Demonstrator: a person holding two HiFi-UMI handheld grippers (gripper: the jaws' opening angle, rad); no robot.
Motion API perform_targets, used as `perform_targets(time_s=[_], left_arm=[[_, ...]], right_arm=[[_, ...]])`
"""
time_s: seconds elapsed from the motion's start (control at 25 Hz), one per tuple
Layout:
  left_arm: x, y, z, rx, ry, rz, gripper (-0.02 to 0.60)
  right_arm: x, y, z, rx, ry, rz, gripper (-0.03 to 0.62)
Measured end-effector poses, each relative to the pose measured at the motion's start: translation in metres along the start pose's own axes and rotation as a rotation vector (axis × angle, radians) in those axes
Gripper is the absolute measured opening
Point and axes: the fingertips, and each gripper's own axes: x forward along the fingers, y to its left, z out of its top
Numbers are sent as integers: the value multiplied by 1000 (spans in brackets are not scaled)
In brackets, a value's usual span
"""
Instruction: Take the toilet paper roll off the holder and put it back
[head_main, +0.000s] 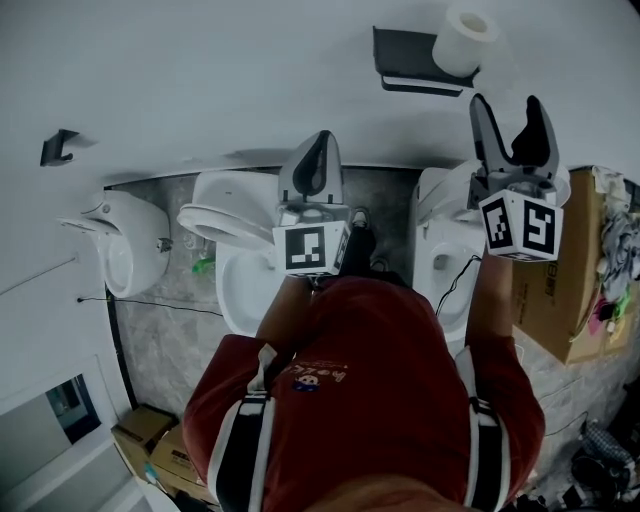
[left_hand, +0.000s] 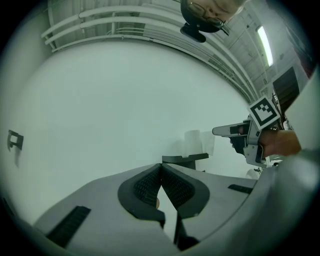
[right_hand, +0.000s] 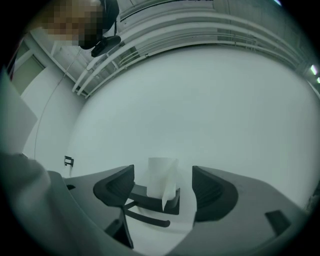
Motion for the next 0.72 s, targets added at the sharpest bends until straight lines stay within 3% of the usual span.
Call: perform_targets(time_s=[0.72], left_arm=[[-38,-38,-9,18,4,-50,14]], right_arm=[[-82,23,-65,38,144,1,360]])
